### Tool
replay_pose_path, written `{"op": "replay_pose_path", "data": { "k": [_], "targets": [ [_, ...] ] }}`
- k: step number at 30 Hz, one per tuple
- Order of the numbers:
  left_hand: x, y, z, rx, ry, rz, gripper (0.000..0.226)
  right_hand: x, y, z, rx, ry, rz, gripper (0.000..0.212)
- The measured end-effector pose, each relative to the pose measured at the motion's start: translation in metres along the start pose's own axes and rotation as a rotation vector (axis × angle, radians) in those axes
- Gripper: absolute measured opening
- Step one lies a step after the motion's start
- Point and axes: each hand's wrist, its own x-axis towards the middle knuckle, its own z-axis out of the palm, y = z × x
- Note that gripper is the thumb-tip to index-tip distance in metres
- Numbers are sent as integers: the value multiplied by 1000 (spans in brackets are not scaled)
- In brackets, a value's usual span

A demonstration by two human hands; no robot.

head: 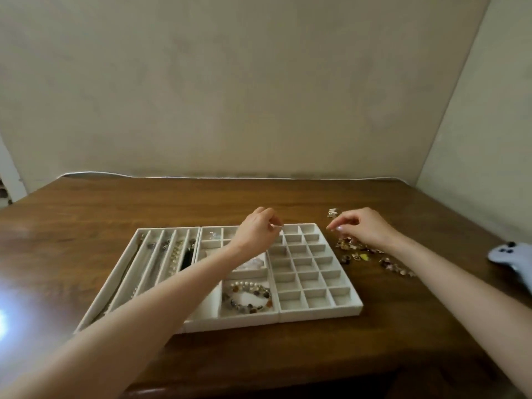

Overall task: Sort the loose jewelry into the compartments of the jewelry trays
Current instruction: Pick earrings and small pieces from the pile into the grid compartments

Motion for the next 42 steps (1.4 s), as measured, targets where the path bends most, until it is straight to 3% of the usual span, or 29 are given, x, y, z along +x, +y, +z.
{"op": "replay_pose_path", "data": {
  "k": [4, 7, 13, 22, 24, 29, 32, 37, 42],
  "targets": [
    [3, 21, 20, -23, -45, 97, 13, -3, 31, -7, -43, 106, 76, 15],
    [3, 29, 29, -34, -52, 118, 14, -5, 40, -6, -127, 86, 74, 10],
    [-3, 35, 42, -52, -41, 180, 9, 4, 37, 19, -375, 109, 45, 23],
    [-12, 38, 39, -110, -44, 198, 9, 10, 46, 23, -422, 127, -45, 13],
    [-12, 39, 37, -119, -38, 199, 9, 10, 49, 21, -355, 142, -44, 13],
    [-6, 43, 32, -113, 12, 202, 9, 9, 31, 3, 93, 217, 18, 12],
    [0, 44, 28, -90, 67, 200, 15, 8, 7, -7, 323, 105, -3, 14],
    [3, 43, 17, -47, 70, 227, 24, 4, -29, -1, 363, -159, -66, 17],
    [-5, 37, -5, 19, -20, 166, 15, 3, -43, 14, 425, -208, -95, 16]
  ]
}}
